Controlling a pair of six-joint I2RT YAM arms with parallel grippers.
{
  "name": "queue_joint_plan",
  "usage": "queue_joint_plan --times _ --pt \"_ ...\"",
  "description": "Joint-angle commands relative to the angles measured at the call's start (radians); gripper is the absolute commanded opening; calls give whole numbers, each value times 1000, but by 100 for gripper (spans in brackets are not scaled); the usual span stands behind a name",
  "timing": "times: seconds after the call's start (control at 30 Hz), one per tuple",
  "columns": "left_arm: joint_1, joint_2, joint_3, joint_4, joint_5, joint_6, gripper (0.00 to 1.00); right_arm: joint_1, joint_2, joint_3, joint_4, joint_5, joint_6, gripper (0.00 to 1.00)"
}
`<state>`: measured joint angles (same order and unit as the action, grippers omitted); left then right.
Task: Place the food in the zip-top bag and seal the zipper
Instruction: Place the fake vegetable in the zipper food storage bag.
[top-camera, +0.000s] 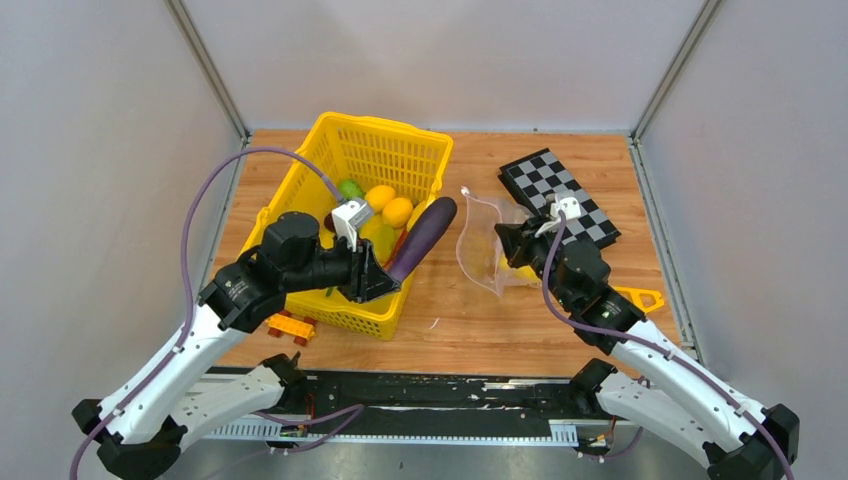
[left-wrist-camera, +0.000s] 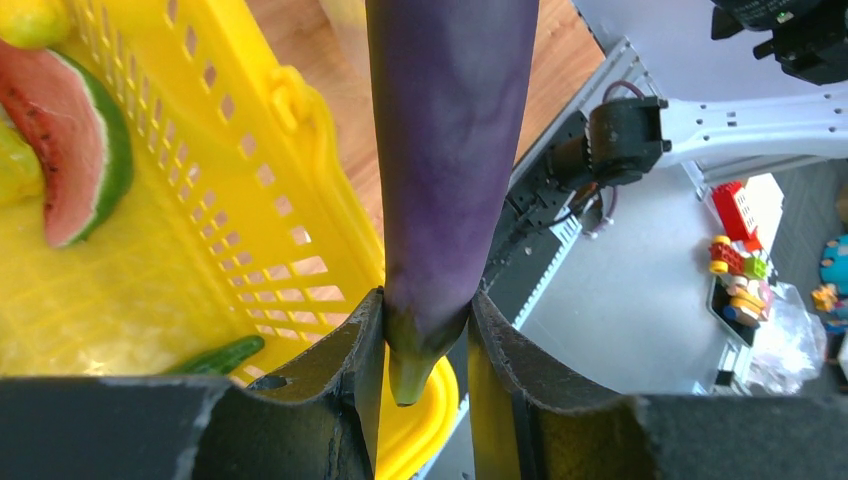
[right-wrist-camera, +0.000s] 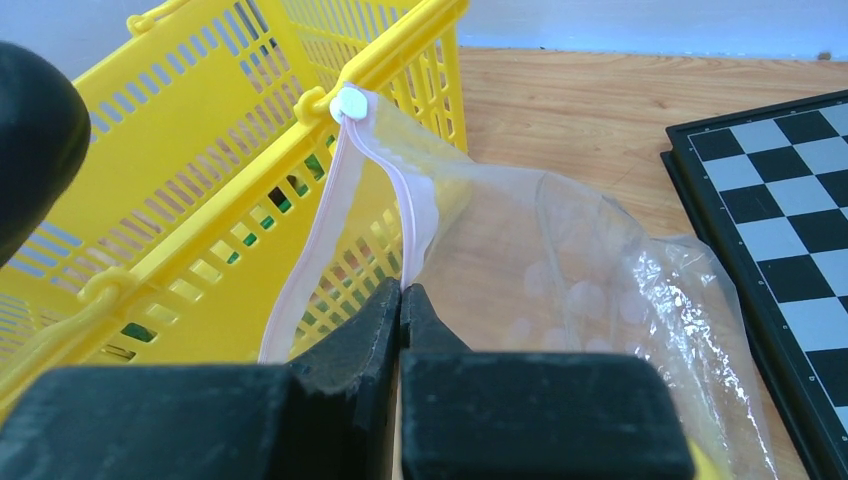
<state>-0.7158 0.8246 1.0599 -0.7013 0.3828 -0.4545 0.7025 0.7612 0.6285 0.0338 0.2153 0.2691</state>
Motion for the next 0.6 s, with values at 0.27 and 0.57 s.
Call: queue_joint_plan --times 0.27,0.57 --pt "-150 120 68 -32 -69 -61 5 -5 -14 -12 69 -14 18 0" --pt "-233 230 149 -15 -121 -78 2 -6 -21 -15 70 -23 4 0"
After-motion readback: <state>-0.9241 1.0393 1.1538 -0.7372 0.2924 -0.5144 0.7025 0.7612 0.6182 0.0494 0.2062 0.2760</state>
